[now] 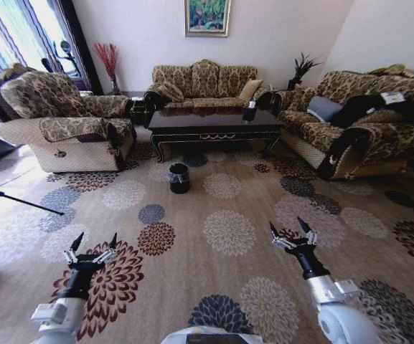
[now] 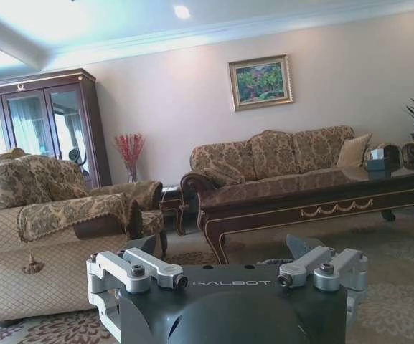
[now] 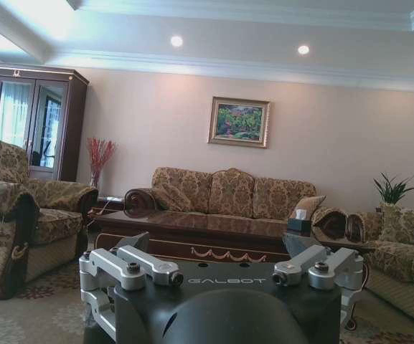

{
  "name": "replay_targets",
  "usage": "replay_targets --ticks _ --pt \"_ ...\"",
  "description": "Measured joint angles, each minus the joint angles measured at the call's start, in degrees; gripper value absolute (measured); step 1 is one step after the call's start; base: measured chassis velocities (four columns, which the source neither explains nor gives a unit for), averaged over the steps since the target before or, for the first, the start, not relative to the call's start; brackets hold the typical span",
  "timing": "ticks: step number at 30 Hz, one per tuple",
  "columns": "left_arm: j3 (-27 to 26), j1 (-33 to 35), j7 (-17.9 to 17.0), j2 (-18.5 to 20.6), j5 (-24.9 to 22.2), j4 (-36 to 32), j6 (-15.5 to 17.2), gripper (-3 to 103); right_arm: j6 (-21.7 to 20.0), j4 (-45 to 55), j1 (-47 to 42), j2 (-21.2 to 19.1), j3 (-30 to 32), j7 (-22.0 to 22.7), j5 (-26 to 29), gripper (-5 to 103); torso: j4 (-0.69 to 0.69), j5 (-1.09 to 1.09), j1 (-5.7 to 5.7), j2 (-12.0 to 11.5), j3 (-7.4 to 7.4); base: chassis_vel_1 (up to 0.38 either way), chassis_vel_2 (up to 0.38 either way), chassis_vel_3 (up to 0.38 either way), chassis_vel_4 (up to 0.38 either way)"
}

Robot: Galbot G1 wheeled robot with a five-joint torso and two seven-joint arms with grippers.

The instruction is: Move to the front of the table and pick up the trash from the floor, then place it into the trash bin.

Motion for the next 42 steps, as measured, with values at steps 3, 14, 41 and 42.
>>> replay_targets --ticks 3,14,41,42 --pt "0.0 0.0 0.0 0.0 0.0 0.0 0.0 100 0.0 0.0 0.0 0.0 0.0 0.0 0.0 100 0.00 0.00 0.30 0.7 0.39 0.000 0.000 0.000 0.000" --pt "0.0 0.0 0.0 0.0 0.0 0.0 0.0 100 0.0 0.0 0.0 0.0 0.0 0.0 0.0 100 0.00 0.00 1.43 3.4 1.94 0.000 0.000 0.000 0.000" --pt "0.0 0.0 0.0 0.0 0.0 0.0 0.0 100 0.0 0.0 0.0 0.0 0.0 0.0 0.0 100 0.00 0.00 4.30 10.3 5.96 0.000 0.000 0.000 0.000" --pt "0.0 0.0 0.0 0.0 0.0 0.0 0.0 100 0.0 0.0 0.0 0.0 0.0 0.0 0.0 100 0.00 0.00 4.48 10.7 6.18 0.000 0.000 0.000 0.000"
